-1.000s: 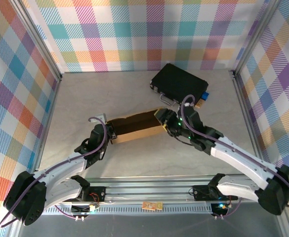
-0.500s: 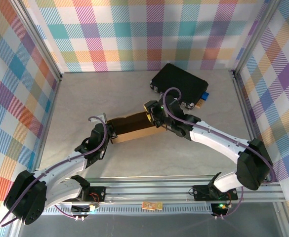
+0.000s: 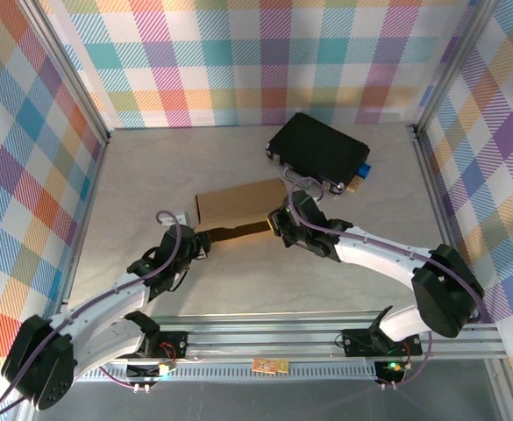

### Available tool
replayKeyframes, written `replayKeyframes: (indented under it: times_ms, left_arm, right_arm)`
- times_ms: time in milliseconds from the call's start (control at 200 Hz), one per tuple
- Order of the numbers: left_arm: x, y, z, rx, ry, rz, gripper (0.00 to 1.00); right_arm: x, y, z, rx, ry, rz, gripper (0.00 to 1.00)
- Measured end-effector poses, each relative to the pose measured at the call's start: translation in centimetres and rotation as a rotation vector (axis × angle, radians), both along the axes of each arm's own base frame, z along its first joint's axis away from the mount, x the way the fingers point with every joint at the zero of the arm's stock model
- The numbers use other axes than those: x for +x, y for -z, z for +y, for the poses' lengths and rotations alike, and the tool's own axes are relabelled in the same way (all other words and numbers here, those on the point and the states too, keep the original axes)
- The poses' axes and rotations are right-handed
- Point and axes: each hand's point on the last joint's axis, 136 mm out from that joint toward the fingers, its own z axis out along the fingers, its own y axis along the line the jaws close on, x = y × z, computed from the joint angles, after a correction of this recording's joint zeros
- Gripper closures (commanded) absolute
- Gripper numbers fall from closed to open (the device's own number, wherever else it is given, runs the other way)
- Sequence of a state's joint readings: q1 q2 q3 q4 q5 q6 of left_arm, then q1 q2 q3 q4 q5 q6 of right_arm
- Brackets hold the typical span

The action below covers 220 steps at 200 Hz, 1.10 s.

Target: Fold the paper box

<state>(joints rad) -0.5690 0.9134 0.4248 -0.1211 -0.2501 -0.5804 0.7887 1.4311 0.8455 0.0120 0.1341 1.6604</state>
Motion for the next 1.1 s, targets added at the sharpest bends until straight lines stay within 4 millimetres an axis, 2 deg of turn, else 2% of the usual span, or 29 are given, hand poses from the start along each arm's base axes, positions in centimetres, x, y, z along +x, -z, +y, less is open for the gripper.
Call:
replayKeyframes:
  times_ms: [120, 275, 405, 555, 705, 925, 1100]
  left_arm:
    - [-2.6, -1.3, 0.9, -0.074, -0.031, 0.059, 0.5]
    - [-5.8, -4.9, 2.7, -0.219, -0.108, 0.054, 0.41]
    - [-6.7, -6.9, 2.8, -0.305, -0.156, 0.096, 0.4]
    - [-5.1, -6.3, 0.7, -0.322, -0.186, 0.256, 0.38]
    - [-2.6, -4.0, 0.5, -0.311, -0.242, 0.401, 0.49]
    - [-0.5, -2.2, 1.9, -0.333, -0.261, 0.437, 0.5]
    - [2.1, 0.5, 0.5, -0.372, -0.196, 0.452, 0.54]
  right_arm:
    - [-0.1, 0.7, -0.1, 0.009, -0.01, -0.001, 1.0]
    - [-0.3, 1.6, 0.1, 0.005, -0.037, 0.001, 1.0]
    - [-0.7, 2.7, -0.3, -0.01, -0.052, 0.016, 1.0]
    - [-1.5, 5.2, -0.8, -0.051, -0.078, 0.064, 1.0]
    - [-1.8, 7.3, -0.9, -0.093, -0.108, 0.107, 1.0]
    - [-2.0, 7.8, -1.4, -0.128, -0.134, 0.116, 1.0]
    - [-2.1, 7.9, -1.6, -0.14, -0.145, 0.128, 1.0]
